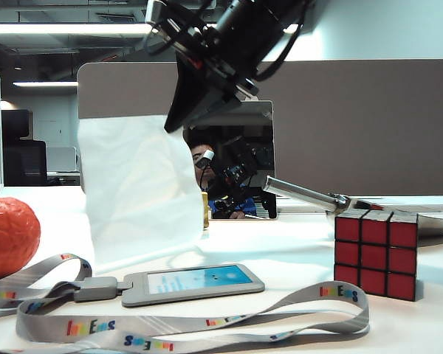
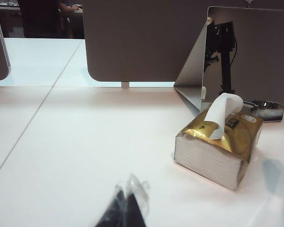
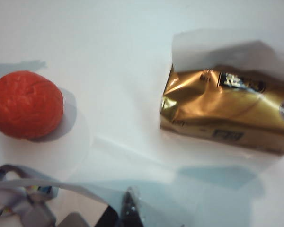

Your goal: Pull out a tissue from the tissue box and use it to cover the ID card on the tabletop.

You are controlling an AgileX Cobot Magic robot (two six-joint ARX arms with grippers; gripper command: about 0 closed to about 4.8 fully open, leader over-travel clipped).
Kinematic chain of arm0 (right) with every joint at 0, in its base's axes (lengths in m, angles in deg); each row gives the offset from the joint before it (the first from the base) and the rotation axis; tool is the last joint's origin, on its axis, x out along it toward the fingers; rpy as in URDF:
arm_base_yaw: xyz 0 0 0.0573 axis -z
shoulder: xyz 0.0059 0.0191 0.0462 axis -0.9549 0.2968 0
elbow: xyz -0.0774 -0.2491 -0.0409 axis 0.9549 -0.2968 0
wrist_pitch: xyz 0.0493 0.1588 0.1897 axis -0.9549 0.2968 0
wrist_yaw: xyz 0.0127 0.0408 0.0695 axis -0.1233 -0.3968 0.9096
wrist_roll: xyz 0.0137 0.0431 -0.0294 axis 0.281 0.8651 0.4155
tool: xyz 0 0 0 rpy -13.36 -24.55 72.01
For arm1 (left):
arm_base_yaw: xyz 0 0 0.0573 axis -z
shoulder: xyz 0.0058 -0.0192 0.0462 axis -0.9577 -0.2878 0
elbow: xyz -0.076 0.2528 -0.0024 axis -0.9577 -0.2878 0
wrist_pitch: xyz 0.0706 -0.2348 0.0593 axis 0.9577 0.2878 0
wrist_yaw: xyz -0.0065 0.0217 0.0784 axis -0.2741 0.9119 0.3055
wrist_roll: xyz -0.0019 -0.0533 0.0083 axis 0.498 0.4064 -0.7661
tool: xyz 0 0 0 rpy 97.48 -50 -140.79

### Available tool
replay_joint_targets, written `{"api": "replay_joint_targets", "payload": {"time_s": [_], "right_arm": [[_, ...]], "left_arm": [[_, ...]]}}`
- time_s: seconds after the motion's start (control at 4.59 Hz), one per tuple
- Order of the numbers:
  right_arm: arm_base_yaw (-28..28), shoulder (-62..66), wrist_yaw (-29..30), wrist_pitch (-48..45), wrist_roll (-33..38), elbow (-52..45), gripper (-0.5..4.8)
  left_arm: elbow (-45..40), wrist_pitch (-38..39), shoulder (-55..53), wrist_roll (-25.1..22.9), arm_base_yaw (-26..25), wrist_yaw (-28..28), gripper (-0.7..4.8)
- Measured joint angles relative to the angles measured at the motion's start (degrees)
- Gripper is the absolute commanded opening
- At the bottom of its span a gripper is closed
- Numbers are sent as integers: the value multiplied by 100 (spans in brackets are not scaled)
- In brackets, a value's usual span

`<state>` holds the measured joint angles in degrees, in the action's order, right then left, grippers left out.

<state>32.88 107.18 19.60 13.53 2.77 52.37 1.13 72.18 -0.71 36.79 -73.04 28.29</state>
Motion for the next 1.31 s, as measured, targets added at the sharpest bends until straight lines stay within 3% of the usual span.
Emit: {"api": "replay_joint_targets", "payload": {"time_s": [0.22,0.65,1.31], "right_arm": [[-7,-120,-81,-168,116,-254,-5],[-11,-1217,-254,-957,732,-1851,-5],[-431,-1504,-581,-761,1010,-2330,-5]], "left_arm": [[0,0,0,0,0,-2,-6],[0,2,0,0,0,-2,-6],[0,2,0,0,0,-2,-6]]}}
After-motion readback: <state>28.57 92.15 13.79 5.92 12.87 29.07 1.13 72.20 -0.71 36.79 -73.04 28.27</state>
